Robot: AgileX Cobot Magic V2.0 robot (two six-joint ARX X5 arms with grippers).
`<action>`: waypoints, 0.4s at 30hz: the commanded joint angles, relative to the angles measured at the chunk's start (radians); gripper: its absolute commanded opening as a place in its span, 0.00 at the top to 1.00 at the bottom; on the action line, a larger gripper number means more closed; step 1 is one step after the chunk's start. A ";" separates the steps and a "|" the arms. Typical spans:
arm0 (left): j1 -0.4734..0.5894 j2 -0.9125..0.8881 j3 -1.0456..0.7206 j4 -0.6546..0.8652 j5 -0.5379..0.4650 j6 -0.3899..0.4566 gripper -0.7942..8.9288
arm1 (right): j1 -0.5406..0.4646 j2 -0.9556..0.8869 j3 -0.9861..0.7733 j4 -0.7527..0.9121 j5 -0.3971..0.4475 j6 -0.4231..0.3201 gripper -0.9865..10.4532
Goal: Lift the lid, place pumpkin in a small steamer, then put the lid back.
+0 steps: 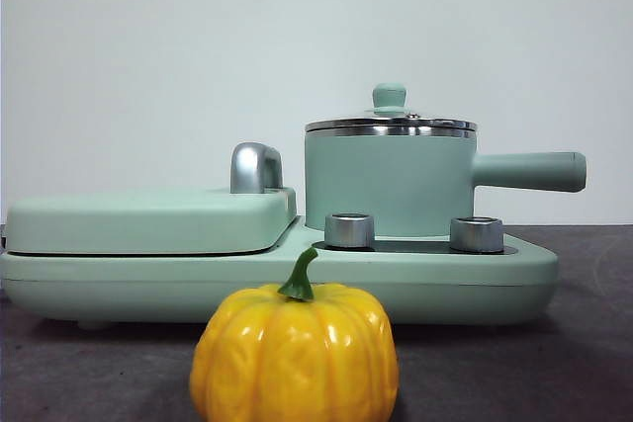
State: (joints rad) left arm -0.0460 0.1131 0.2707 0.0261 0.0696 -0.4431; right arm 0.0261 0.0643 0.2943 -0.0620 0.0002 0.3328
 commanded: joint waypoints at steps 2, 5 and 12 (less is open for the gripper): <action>0.000 0.092 0.134 -0.106 0.000 0.082 0.91 | 0.000 0.064 0.097 -0.055 0.000 -0.060 0.90; 0.000 0.177 0.237 -0.180 0.000 0.132 0.91 | 0.001 0.127 0.163 -0.092 -0.005 -0.108 0.90; -0.001 0.379 0.417 -0.260 0.005 0.225 0.91 | 0.001 0.283 0.284 -0.159 -0.086 -0.208 0.90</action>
State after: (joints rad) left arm -0.0460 0.4744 0.6697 -0.2344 0.0711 -0.2623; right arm 0.0261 0.3317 0.5606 -0.2218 -0.0769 0.1692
